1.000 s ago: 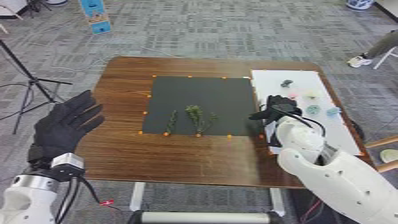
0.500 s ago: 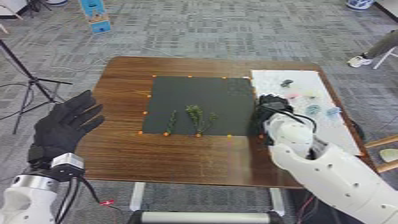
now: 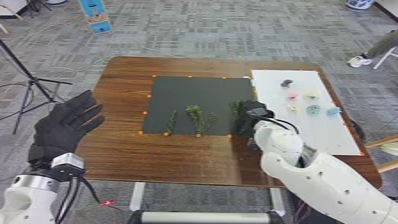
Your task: Arrange flowers
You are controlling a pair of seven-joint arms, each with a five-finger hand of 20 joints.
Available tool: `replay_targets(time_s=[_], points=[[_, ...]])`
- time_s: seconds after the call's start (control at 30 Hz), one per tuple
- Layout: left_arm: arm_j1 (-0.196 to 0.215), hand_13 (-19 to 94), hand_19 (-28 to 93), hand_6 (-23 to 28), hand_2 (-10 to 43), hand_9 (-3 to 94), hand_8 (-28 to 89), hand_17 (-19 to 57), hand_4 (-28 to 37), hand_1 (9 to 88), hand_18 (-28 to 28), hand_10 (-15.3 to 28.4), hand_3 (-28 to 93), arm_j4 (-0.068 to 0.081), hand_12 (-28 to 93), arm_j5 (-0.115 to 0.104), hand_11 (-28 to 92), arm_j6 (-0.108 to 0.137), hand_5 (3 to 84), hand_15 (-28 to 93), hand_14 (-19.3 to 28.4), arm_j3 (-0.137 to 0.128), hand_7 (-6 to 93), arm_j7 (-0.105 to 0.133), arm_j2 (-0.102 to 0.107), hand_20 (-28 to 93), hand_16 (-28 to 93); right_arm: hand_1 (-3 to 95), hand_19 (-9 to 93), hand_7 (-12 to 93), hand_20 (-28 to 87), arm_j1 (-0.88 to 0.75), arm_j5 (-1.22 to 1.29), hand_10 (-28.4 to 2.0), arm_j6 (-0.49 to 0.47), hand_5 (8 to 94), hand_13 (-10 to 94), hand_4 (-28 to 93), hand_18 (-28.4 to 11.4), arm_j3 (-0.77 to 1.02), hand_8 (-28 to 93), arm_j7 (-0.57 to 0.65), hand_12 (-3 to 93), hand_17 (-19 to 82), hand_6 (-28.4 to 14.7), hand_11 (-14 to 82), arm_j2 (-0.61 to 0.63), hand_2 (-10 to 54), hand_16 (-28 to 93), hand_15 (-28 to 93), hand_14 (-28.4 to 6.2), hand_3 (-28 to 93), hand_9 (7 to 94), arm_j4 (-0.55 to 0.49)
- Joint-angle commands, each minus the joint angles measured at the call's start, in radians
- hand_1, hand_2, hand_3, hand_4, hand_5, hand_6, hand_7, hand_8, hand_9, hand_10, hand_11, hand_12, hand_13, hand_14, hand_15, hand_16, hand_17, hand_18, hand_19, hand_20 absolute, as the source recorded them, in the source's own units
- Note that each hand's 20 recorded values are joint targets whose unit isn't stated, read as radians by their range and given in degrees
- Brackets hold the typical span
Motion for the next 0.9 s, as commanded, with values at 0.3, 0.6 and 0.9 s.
replay_targets(time_s=[0.3, 0.6, 0.9], points=[[-0.003, 24, 44, 3.8, -8.2, 28.2, -10, -8.9, -28.3, 23.4, 20.8, 11.4, 72, 0.0, 18, -0.007, 23, 0.001, 35.2, 31, 13.0, 0.006, 21.0, -0.009, -0.004, 13, 2, 42.9, 80, 57, 39, -0.082, 0.1, -11.2, -0.009, 73.3, 73, -18, -20.2, 0.006, 27, -0.004, 58.6, 32, 1.4, 66.8, -0.041, -9.5, 47, 87, -11.8, 79, 76.4, -0.022], [-0.004, 24, 44, 3.8, -8.1, 28.3, -10, -8.8, -28.3, 23.3, 20.8, 11.5, 72, 0.001, 18, -0.008, 23, -0.003, 35.2, 31, 13.0, 0.006, 21.1, -0.012, -0.004, 13, 2, 42.8, 80, 56, 38, -0.086, 0.112, -11.1, 0.013, 74.0, 74, -18, -20.3, 0.011, 27, -0.002, 58.3, 32, 1.6, 66.8, -0.057, -9.5, 46, 87, -11.7, 79, 76.5, -0.019], [-0.004, 24, 44, 3.9, -8.0, 28.3, -10, -8.8, -28.3, 23.4, 20.8, 11.5, 72, 0.002, 18, -0.008, 23, -0.004, 35.2, 31, 13.0, 0.005, 21.1, -0.011, -0.005, 13, 2, 42.8, 80, 56, 38, -0.088, 0.113, -10.9, 0.014, 74.2, 74, -18, -20.2, 0.012, 27, 0.002, 58.3, 32, 1.6, 66.7, -0.072, -9.5, 46, 87, -11.6, 79, 76.5, -0.021]])
